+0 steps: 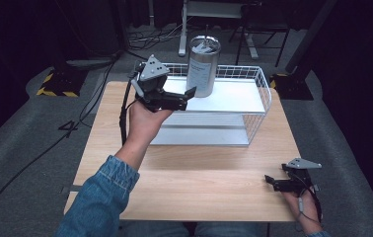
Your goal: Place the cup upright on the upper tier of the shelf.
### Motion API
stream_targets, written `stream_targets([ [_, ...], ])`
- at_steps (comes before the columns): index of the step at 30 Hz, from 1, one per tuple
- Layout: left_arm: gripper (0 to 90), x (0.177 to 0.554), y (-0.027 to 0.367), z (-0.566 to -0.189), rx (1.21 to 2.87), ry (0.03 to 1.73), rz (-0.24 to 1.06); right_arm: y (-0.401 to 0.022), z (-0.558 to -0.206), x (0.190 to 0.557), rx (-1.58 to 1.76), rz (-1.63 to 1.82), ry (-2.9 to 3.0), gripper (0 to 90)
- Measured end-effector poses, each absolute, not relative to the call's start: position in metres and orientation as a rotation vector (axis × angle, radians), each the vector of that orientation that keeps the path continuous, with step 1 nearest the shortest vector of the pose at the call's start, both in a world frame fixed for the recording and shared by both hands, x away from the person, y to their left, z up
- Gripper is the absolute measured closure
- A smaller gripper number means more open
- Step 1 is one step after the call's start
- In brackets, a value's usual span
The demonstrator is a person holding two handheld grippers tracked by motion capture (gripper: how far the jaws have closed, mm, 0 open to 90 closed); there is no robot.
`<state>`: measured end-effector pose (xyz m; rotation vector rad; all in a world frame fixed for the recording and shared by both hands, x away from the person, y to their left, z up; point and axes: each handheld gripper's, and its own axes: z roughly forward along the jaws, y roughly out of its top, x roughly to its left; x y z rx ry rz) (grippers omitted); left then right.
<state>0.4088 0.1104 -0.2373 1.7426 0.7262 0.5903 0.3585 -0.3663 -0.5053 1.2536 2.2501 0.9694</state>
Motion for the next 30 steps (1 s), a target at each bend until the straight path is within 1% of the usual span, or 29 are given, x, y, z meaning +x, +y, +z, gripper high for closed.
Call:
stream_targets([
  [15, 0.0, 0.365, 0.144, -0.256, 1.77, 0.685, 0.541, -0.366, -0.505, 0.359, 1.254, 0.969, 2.25, 9.6],
  [25, 0.0, 0.346, 0.163, -0.283, 1.814, 0.659, 0.523, -0.366, -0.505, 0.359, 1.258, 0.968, 2.247, 9.2],
  [30, 0.0, 0.34, 0.172, -0.3, 1.825, 0.658, 0.492, -0.366, -0.505, 0.359, 1.258, 0.968, 2.247, 9.2],
])
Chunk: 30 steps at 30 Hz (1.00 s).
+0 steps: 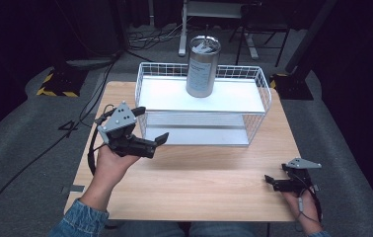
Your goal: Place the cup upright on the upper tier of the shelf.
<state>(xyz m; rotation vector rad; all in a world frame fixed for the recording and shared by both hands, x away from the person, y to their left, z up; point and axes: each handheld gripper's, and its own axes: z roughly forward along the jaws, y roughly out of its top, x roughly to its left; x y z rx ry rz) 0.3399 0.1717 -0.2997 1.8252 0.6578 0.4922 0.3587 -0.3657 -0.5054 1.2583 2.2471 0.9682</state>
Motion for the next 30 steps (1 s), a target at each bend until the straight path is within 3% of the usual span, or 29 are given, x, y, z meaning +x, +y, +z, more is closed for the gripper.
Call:
stream_targets([
  [6, 0.0, 0.335, 0.186, -0.325, 1.819, 0.683, 0.442, -0.366, -0.505, 0.359, 1.259, 0.968, 2.247, 9.2],
  [17, 0.1, 0.331, 0.195, -0.376, 1.882, 0.747, 0.475, -0.366, -0.505, 0.359, 1.258, 0.968, 2.247, 9.2],
  [30, 0.2, 0.33, 0.206, -0.427, 1.894, 0.864, 0.384, -0.366, -0.505, 0.359, 1.258, 0.968, 2.247, 9.2],
])
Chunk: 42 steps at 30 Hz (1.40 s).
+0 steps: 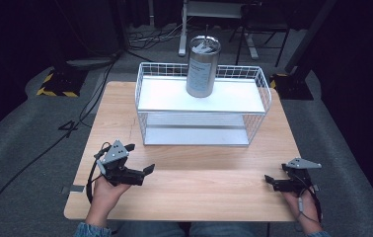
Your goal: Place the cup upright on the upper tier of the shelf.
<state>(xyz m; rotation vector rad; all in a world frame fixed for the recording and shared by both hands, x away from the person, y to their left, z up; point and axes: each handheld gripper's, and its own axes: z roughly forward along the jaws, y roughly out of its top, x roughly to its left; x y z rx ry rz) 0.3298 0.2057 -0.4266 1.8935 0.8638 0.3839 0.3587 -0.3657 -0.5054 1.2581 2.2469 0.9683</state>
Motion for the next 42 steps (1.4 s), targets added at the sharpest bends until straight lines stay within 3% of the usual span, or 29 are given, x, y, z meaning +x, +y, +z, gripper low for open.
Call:
stream_targets([
  [16, 1.5, 0.331, 0.208, -0.475, 2.031, 0.991, 0.338, -0.366, -0.505, 0.359, 1.259, 0.969, 2.247, 9.2],
  [42, 1.5, 0.331, 0.202, -0.502, 2.217, 1.044, 0.377, -0.366, -0.505, 0.359, 1.258, 0.969, 2.248, 9.3],
])
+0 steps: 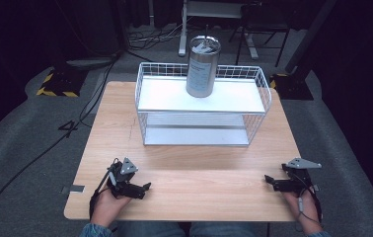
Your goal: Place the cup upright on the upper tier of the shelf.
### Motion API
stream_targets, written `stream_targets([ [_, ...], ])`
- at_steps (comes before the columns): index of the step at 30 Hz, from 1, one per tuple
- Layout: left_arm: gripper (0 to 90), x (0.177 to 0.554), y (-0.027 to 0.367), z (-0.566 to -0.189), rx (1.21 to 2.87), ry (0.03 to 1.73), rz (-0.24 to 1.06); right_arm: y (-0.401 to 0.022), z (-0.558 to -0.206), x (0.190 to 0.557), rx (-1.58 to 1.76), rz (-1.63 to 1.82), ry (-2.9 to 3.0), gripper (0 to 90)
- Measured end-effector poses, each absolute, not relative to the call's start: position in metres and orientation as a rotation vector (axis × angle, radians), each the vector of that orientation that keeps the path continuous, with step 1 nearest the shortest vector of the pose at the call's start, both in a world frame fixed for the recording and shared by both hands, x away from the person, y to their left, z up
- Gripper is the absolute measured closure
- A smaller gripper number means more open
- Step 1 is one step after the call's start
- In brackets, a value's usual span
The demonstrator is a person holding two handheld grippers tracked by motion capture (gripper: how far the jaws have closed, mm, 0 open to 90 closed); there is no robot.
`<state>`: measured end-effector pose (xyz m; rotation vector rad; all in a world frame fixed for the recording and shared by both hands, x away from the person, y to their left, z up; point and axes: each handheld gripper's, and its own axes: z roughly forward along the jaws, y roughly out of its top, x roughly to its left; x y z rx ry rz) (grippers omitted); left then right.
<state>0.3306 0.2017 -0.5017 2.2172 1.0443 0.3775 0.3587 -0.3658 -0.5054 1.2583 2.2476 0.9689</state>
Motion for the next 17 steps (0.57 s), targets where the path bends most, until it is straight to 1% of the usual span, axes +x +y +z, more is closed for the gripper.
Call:
stream_targets([
  [3, 1.1, 0.3309, 0.2011, -0.5045, 2.23, 1.058, 0.392, -0.3658, -0.5054, 0.3587, 1.258, 0.969, 2.247, 9.3],
  [5, 0.0, 0.3317, 0.2017, -0.5052, 2.219, 1.076, 0.378, -0.3657, -0.5054, 0.3586, 1.258, 0.969, 2.248, 9.3],
  [8, 0.0, 0.3312, 0.2018, -0.5065, 2.195, 1.098, 0.392, -0.3658, -0.5054, 0.3587, 1.258, 0.969, 2.248, 9.3],
  [17, 0.1, 0.3313, 0.2021, -0.5064, 2.193, 1.104, 0.399, -0.3658, -0.5054, 0.3586, 1.256, 0.969, 2.25, 9.3],
])
